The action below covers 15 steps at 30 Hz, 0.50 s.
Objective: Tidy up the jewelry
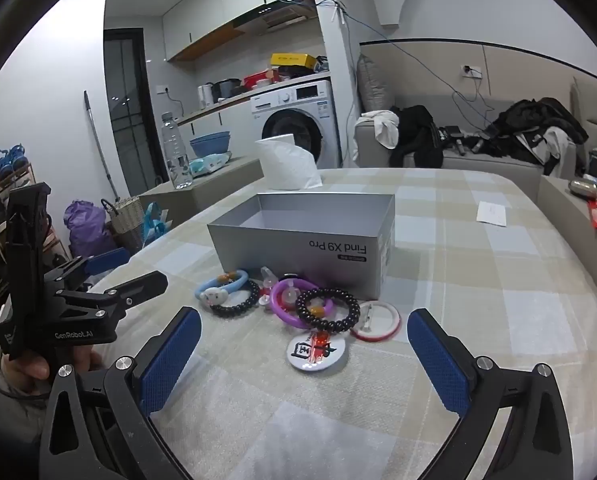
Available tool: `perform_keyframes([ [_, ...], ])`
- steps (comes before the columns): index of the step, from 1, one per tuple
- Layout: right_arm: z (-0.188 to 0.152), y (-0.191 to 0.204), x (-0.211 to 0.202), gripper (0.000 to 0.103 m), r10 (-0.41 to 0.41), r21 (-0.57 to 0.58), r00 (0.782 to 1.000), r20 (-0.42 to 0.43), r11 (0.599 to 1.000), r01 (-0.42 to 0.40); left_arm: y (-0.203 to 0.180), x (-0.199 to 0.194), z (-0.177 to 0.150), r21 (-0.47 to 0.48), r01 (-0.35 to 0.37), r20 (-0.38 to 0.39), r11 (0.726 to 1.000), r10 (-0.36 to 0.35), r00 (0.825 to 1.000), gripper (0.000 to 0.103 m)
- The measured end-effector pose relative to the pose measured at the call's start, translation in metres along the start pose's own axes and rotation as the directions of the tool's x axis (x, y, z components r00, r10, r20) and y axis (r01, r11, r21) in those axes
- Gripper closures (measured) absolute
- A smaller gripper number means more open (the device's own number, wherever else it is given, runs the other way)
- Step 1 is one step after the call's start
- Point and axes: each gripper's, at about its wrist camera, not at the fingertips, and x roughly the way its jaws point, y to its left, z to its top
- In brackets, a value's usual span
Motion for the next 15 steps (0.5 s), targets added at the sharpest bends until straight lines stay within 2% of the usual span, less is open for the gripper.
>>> perform_keyframes([
  [15,-0.0001,-0.0002,0.0004,0.000,-0.002,0.001,1.000,0.000,1.000,0.002,0.0027,0.0006,-0.0031,-0.018,0.005,-0.002,1.000,-0.005,1.000,0.001],
])
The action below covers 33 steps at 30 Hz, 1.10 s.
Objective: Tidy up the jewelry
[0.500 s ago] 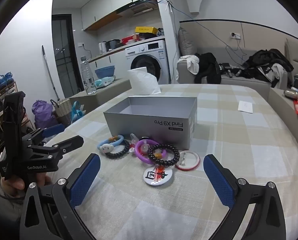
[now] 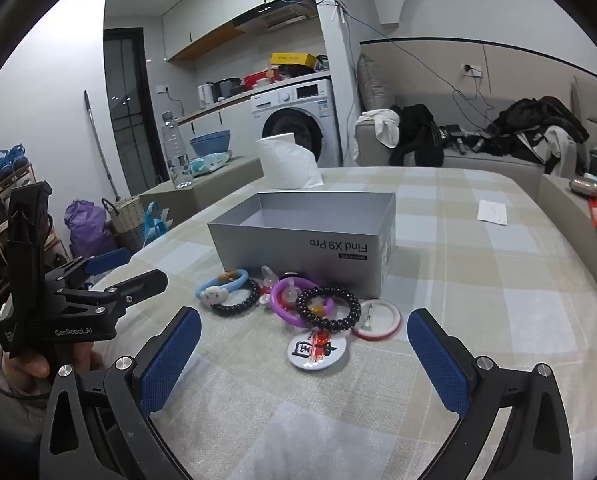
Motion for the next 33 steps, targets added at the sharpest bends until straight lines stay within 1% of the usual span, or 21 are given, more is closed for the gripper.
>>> perform_keyframes([
  [33,-0.0004,0.0008,0.0007,0.000,0.005,0.011,1.000,-0.003,1.000,-0.004,-0.0019,0.0019,-0.0001,0.007,-0.003,-0.006,1.000,0.003,1.000,0.001],
])
